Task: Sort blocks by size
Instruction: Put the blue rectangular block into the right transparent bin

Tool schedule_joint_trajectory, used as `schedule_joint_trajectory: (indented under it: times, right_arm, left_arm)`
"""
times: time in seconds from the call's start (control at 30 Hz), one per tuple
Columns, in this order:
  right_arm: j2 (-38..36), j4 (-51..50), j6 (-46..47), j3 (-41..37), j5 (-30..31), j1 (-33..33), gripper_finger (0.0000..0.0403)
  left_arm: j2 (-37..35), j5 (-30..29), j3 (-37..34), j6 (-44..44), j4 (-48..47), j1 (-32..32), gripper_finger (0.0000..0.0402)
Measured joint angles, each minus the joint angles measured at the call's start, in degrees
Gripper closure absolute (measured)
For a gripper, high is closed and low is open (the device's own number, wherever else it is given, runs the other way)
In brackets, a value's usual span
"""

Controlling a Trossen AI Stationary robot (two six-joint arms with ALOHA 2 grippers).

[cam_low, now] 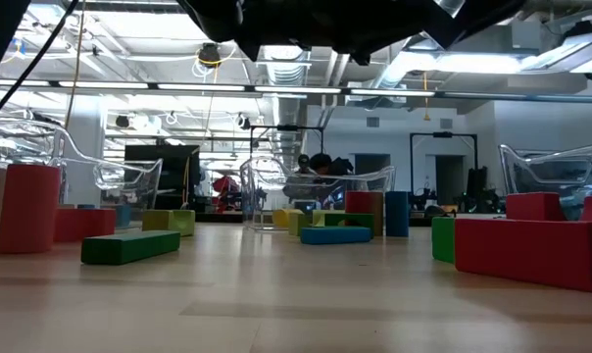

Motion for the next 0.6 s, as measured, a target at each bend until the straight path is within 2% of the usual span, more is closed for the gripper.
schedule_joint_trajectory:
  times: [0.27, 0.6]
  right_arm:
    - [1.61, 0.32, -1.09, 0.0, -0.1, -2.1, 0.0192]
    - [1.57, 2.46, -3.56, 0.0, -0.24, -2.14, 0.0287]
  left_arm:
    - [0.0, 0.08, -0.04, 0.32, -0.65, -0.13, 0.0337]
    - [0.0, 0.01, -0.07, 0.59, -0.64, -0.13, 0.0337]
